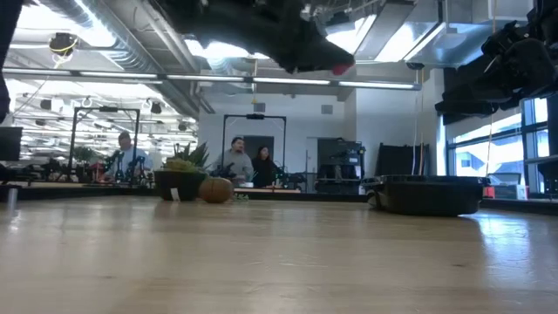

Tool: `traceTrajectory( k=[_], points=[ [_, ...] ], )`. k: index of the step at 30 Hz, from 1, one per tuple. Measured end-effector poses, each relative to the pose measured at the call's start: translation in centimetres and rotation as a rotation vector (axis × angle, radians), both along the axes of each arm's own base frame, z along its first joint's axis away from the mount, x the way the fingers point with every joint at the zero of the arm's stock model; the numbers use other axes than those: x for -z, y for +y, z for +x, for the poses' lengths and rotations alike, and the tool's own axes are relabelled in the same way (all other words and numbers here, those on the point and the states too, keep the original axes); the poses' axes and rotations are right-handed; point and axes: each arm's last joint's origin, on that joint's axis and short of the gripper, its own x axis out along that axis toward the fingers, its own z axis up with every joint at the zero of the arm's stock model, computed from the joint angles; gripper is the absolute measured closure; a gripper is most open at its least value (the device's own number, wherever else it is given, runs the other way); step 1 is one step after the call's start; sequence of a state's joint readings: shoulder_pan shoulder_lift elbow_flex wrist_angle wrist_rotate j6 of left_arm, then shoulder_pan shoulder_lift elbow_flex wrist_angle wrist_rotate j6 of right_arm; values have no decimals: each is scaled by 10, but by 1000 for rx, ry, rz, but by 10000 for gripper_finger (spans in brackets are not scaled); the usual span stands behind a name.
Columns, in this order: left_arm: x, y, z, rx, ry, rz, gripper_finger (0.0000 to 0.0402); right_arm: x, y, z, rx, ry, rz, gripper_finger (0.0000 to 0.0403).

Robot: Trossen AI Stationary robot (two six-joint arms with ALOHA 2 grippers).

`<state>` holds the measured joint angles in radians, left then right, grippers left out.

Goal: Pick and placing Produce into tupperware
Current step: Put the red strawberry into the black bin

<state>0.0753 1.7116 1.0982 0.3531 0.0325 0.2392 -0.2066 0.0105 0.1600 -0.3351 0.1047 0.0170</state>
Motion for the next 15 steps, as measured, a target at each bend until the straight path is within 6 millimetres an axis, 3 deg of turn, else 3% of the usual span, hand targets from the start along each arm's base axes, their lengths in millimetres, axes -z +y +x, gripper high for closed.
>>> traceTrajectory(
  k=[8,15],
  points=[
    [31,39,47,14,-35,-41,254,0,0,0,-1,1,-3,121],
    [66,61,93,-7,-5,-58,256,0,0,0,1,-1,5,121]
  ],
)
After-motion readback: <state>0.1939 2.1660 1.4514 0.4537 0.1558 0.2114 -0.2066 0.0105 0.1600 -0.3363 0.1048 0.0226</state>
